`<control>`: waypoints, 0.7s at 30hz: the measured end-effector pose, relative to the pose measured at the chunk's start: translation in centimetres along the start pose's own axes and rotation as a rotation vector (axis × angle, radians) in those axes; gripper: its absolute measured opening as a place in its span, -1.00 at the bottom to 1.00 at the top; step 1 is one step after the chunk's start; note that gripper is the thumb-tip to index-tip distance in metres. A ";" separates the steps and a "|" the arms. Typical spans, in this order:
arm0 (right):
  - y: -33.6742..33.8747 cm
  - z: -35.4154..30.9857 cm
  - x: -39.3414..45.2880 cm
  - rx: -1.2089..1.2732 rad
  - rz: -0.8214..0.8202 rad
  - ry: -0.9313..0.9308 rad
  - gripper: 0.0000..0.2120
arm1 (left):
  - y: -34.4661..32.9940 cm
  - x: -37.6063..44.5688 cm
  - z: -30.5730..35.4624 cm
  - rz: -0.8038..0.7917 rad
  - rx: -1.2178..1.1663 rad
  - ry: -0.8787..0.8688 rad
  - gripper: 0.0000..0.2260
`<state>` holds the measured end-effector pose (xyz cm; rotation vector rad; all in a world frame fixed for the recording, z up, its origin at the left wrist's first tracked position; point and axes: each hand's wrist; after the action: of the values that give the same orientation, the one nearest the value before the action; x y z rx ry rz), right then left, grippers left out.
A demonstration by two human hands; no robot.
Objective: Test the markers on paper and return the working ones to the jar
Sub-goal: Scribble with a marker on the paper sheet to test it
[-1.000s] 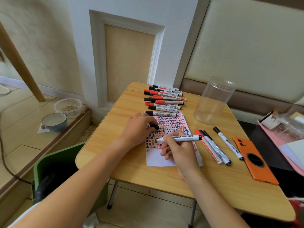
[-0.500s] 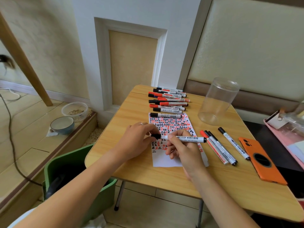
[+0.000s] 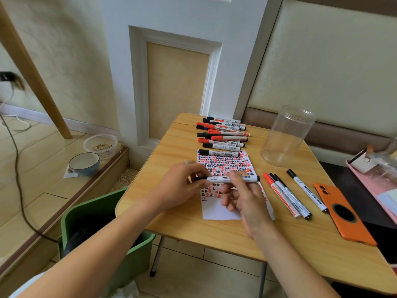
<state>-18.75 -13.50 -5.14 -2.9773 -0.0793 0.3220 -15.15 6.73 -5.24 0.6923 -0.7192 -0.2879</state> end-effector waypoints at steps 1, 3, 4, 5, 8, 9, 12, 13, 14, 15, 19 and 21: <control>0.1 -0.1 0.0 0.023 0.018 0.001 -0.75 | 0.5 -0.1 -0.3 -0.007 0.014 0.025 -0.88; 0.4 -0.1 0.1 0.063 0.027 0.004 -0.84 | 1.2 -0.4 -0.6 -0.009 -0.025 0.084 -0.89; 0.5 -0.1 0.2 0.065 0.019 0.005 -0.86 | 1.3 -0.6 -0.5 0.006 -0.081 0.111 -0.91; 0.5 -0.1 0.2 0.050 0.006 0.006 -0.88 | 1.3 -0.7 -0.4 0.030 -0.154 0.132 -0.93; 0.5 0.0 0.3 -0.046 -0.042 0.018 -0.91 | 0.9 -1.0 0.3 0.074 -0.402 0.153 -0.92; 0.5 0.1 0.3 -0.075 -0.053 0.024 -0.91 | 0.6 -1.1 0.5 0.074 -0.449 0.145 -0.86; 0.3 0.3 0.4 -0.115 -0.051 0.040 -0.86 | -0.1 -0.9 0.8 0.092 -0.447 0.113 -0.72; 0.3 0.3 0.3 -0.130 -0.047 0.047 -0.84 | -0.2 -0.9 0.8 0.097 -0.478 0.127 -0.74; 0.3 0.4 0.3 -0.147 -0.045 0.054 -0.83 | -0.2 -0.8 0.8 0.099 -0.529 0.151 -0.78; 0.2 0.4 0.3 -0.160 -0.041 0.060 -0.82 | -0.3 -0.8 0.8 0.101 -0.569 0.169 -0.81; 0.2 0.5 0.3 -0.160 -0.026 0.072 -0.84 | -0.6 -0.7 0.8 0.122 -0.623 0.168 -0.88; 0.2 0.6 0.4 -0.160 -0.027 0.074 -0.85 | -0.8 -0.7 0.8 0.121 -0.616 0.161 -0.87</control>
<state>-18.52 -13.61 -5.78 -3.1391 -0.1436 0.2120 -16.18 6.09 -5.66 0.0835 -0.4766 -0.3179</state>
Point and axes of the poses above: each hand's wrist, its own x-axis towards the middle knuckle, its own y-axis out of the back of the hand, z = x × y, and after that the axes turned 13 degrees about -y, right-handed
